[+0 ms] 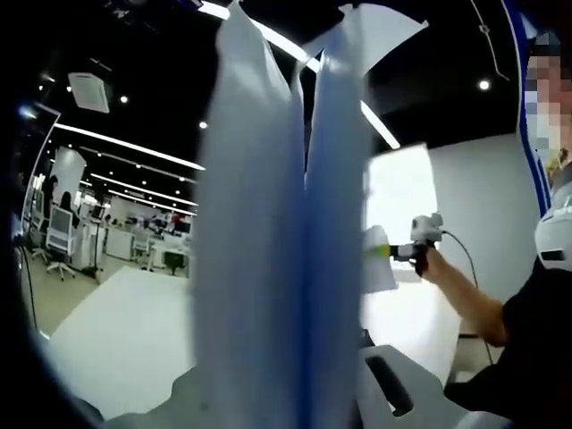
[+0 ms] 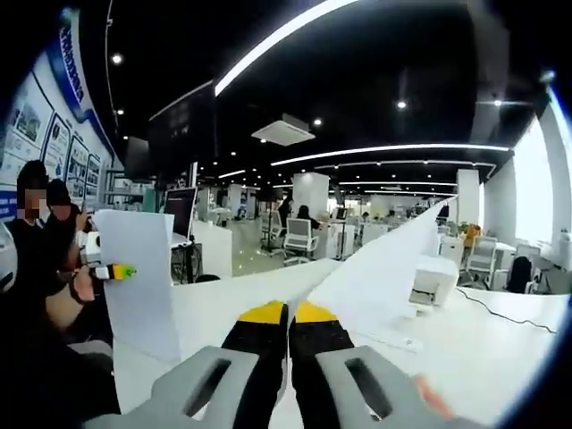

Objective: Organize the stack of printing papers by aligning and flattening the scattered papers on the table

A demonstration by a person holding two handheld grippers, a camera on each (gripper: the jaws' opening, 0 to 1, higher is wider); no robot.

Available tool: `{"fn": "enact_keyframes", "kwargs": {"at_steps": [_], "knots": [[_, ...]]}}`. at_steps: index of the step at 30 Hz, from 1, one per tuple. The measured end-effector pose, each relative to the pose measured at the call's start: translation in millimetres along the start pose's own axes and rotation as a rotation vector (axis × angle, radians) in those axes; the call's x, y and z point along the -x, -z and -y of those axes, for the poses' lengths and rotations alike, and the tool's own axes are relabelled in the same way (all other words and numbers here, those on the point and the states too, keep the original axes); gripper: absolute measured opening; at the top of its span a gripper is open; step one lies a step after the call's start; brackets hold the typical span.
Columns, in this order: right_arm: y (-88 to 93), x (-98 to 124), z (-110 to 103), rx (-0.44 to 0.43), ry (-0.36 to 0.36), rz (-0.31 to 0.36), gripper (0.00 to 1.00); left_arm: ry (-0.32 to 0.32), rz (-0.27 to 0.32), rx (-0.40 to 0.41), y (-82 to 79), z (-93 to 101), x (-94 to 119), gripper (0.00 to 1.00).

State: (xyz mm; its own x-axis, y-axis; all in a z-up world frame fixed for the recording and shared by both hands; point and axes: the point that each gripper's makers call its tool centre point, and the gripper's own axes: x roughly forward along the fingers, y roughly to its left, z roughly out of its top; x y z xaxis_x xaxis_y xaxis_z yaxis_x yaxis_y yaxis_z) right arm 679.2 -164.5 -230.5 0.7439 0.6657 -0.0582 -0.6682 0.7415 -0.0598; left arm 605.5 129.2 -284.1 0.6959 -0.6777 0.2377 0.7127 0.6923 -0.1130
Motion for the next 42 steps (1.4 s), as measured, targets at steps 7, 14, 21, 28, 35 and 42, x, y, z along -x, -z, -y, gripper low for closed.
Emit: {"fn": "enact_keyframes", "kwargs": {"at_steps": [7, 14, 21, 28, 35, 42], "knots": [[-14.1, 7.3, -12.6, 0.003, -0.025, 0.017, 0.00, 0.002, 0.003, -0.001, -1.4, 0.7, -0.4, 0.06], [-18.2, 11.8, -34.4, 0.085, -0.081, -0.038, 0.00, 0.002, 0.003, -0.002, -1.7, 0.3, -0.4, 0.06], [-15.0, 11.8, -48.6, 0.168, -0.091, -0.099, 0.00, 0.003, 0.005, -0.002, -2.0, 1.1, -0.7, 0.06], [-13.6, 13.5, -50.0, 0.244, -0.068, -0.141, 0.00, 0.003, 0.007, -0.004, -2.7, 1.8, -0.8, 0.06], [-11.1, 17.2, -44.2, 0.290, -0.037, -0.170, 0.00, 0.005, 0.007, -0.004, -2.7, 1.9, -1.1, 0.06], [-7.0, 17.1, -47.7, 0.324, -0.036, -0.195, 0.00, 0.007, 0.005, -0.003, -1.6, 3.0, -1.5, 0.06]]}}
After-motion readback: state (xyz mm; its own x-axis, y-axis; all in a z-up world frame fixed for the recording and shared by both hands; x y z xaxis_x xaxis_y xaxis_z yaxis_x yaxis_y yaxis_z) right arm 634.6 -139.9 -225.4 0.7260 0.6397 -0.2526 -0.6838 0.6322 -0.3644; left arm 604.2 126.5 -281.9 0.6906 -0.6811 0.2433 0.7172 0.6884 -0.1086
